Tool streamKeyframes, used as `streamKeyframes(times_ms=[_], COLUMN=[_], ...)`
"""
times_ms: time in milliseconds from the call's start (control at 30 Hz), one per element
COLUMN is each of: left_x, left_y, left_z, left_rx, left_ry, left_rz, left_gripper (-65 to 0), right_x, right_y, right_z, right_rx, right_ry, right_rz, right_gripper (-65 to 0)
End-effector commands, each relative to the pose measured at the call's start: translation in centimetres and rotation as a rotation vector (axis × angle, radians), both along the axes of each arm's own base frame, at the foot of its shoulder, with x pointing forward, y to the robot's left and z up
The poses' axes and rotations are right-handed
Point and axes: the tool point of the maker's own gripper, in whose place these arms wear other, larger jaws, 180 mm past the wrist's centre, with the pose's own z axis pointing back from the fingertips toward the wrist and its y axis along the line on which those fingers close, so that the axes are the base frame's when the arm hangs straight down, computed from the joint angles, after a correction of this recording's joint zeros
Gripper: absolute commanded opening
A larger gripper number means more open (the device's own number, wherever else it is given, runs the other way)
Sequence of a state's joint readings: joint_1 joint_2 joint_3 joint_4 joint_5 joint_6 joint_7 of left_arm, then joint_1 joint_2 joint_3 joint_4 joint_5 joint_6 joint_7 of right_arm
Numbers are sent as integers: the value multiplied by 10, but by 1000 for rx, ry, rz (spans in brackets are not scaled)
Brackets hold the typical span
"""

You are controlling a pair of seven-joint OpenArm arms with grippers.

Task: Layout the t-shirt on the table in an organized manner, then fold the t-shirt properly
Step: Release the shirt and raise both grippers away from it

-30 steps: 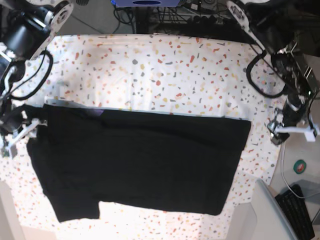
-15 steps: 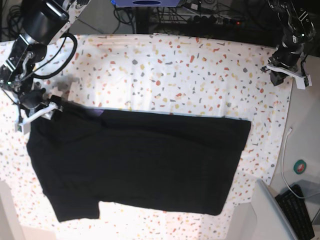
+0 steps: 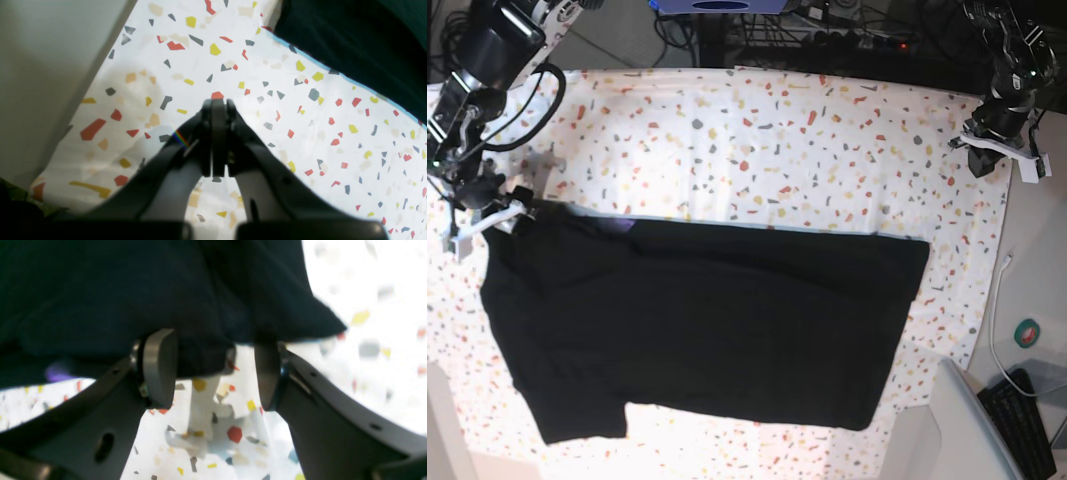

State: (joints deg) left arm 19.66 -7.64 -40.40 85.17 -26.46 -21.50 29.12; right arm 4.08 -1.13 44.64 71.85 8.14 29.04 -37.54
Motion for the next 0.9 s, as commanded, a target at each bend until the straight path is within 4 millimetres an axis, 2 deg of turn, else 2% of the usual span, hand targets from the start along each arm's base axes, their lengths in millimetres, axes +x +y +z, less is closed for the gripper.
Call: streamKeyframes(times_ms=[0,300,433,500,533,600,633,867], left_x=[8,8,8,7,7,7,7,8], left_y=[5,5,5,5,5,5,5,4], left_z=[13,13,13,13,13,13,13,12], left_rx=[20,20,20,20,20,20,20,19], left_ry=[-45,-45,-45,-45,-45,-45,-45,-45], left_rz=[-7,-7,-7,-5,-5,-5,-5,-10], left_gripper=[-650,-650,-650,-650,-650,-650,-650,-650], right_x=[15,15,12,11,11,13,16,44], right_y=[-5,-3,2,3,3,4,5,10], right_z=[14,12,2,1,1,3,5,23], right_rx=[-9,-3,28,30,30,28,31,57], right_ry=[-60,-54,-32,-32,-32,-39,-45,-81], right_rz=[-8,-6,-9,-3,-3,1,5,11], right_gripper=[-302,-303,-305,-359,-423,-603,-650,-650])
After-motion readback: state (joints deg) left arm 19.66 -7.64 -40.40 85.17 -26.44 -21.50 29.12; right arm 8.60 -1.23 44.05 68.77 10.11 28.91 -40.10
